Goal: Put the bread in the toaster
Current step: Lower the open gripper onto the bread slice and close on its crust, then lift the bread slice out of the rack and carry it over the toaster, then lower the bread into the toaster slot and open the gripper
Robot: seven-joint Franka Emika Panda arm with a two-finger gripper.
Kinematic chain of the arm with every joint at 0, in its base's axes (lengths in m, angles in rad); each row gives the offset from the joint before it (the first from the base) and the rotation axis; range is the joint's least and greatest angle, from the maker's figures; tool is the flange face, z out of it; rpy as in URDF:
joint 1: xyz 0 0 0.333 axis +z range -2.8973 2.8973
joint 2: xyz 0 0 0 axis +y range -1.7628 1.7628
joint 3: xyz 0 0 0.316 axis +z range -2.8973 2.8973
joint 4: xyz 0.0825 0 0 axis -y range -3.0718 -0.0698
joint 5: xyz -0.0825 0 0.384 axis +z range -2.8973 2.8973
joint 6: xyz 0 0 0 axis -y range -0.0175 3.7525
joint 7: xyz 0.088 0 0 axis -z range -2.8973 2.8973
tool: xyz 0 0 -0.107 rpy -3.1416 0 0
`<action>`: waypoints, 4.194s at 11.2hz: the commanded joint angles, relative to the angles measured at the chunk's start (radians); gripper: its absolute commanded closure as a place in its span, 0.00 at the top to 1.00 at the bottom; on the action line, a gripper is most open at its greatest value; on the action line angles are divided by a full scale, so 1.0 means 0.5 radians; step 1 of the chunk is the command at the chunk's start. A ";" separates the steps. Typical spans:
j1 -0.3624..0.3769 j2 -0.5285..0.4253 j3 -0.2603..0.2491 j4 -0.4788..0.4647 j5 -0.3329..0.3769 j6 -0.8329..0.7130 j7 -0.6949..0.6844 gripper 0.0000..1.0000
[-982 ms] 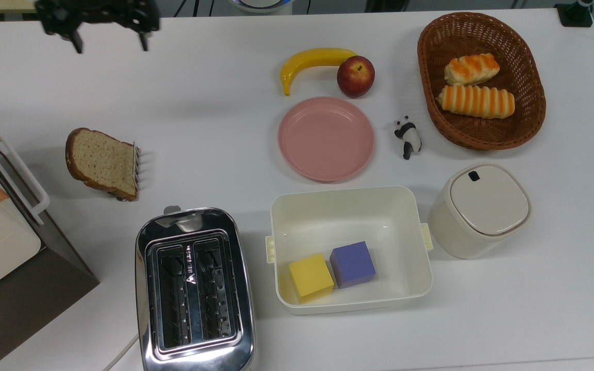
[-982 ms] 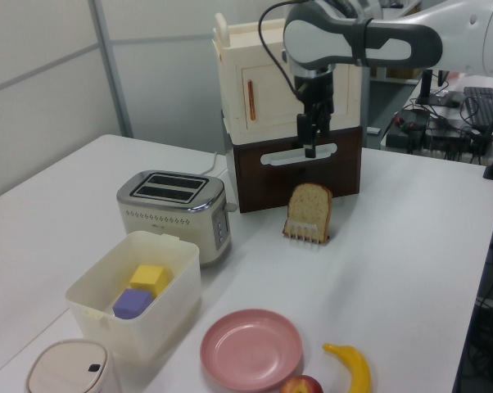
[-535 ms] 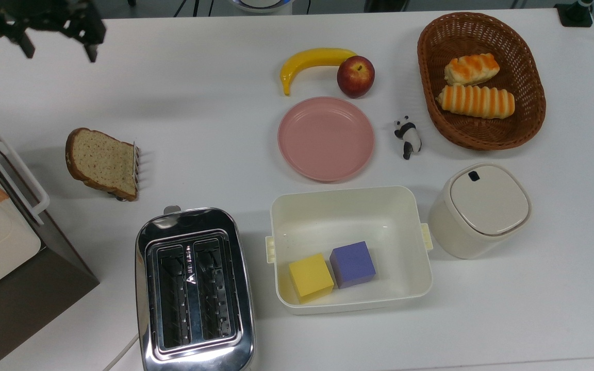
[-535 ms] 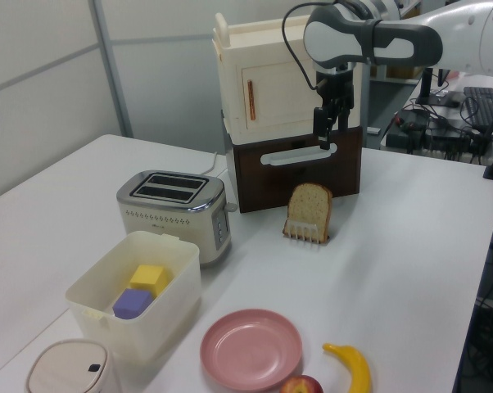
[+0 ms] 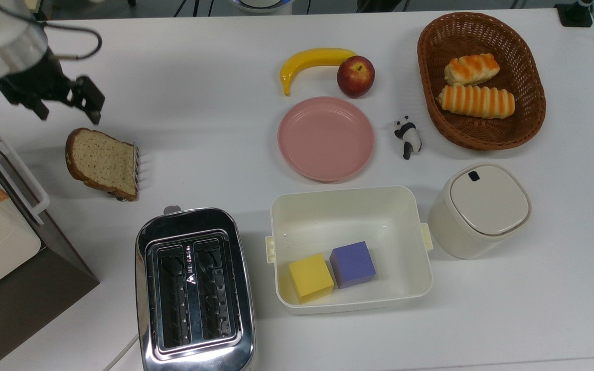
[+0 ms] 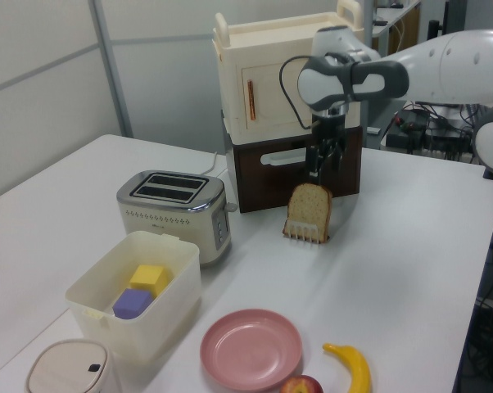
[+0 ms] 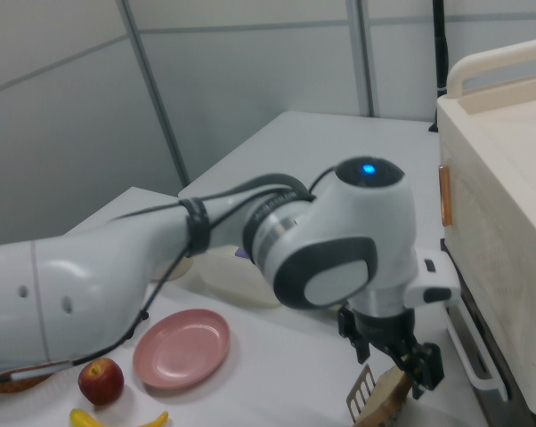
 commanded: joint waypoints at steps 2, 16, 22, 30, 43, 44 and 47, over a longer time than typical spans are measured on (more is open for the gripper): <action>0.002 0.050 -0.007 -0.061 0.123 0.218 0.033 0.84; 0.033 -0.100 0.045 0.071 0.387 0.227 0.137 0.00; 0.033 -0.165 0.326 0.286 0.399 0.527 0.159 0.00; 0.124 -0.039 0.551 0.255 0.488 1.364 0.067 0.00; 0.118 0.017 0.530 0.034 0.390 1.417 -0.332 0.00; 0.121 0.020 0.530 0.025 0.390 1.417 -0.320 0.00; 0.122 0.013 0.530 0.028 0.408 1.408 -0.243 0.42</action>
